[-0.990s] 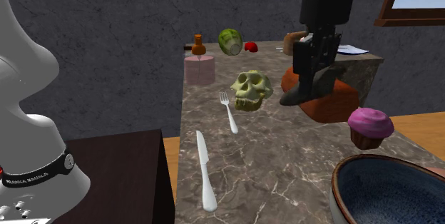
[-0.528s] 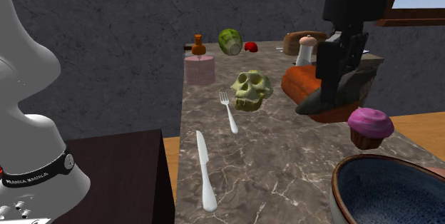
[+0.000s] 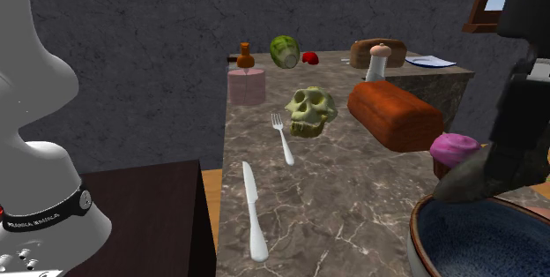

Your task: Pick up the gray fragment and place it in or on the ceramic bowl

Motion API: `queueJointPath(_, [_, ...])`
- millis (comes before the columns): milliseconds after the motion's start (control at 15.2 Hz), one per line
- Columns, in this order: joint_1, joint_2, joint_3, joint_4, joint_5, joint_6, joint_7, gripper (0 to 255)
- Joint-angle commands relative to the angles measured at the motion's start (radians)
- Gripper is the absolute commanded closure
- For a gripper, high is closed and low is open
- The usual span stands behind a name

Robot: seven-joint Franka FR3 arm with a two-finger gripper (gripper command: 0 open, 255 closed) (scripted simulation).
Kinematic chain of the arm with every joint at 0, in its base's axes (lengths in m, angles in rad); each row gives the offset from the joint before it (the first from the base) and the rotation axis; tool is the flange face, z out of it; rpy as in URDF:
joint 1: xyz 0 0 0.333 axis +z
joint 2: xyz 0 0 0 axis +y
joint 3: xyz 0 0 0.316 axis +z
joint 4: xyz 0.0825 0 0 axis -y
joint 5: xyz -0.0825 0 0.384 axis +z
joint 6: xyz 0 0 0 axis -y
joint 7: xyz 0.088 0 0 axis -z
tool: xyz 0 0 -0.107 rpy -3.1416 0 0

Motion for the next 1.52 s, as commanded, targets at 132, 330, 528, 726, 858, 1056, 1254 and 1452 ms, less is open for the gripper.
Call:
queueJointPath(132, [-0.05, 0.093, -0.015, 0.131, 0.016, -0.034, -0.066, 255])
queueJointPath(330, [-0.05, 0.092, -0.015, 0.089, 0.016, 0.006, -0.065, 255])
queueJointPath(528, [-0.049, 0.094, -0.014, 0.051, 0.016, 0.046, -0.063, 255])
queueJointPath(726, [-0.049, 0.097, -0.014, 0.017, 0.016, 0.084, -0.062, 255])
queueJointPath(858, [-0.049, 0.101, -0.014, -0.004, 0.016, 0.109, -0.061, 255])
queueJointPath(1056, [-0.048, 0.105, -0.014, -0.02, 0.016, 0.129, -0.06, 255])
queueJointPath(1254, [-0.048, 0.105, -0.014, -0.02, 0.016, 0.129, -0.06, 255])
queueJointPath(1452, [-0.048, 0.105, -0.014, -0.02, 0.016, 0.129, -0.06, 255])
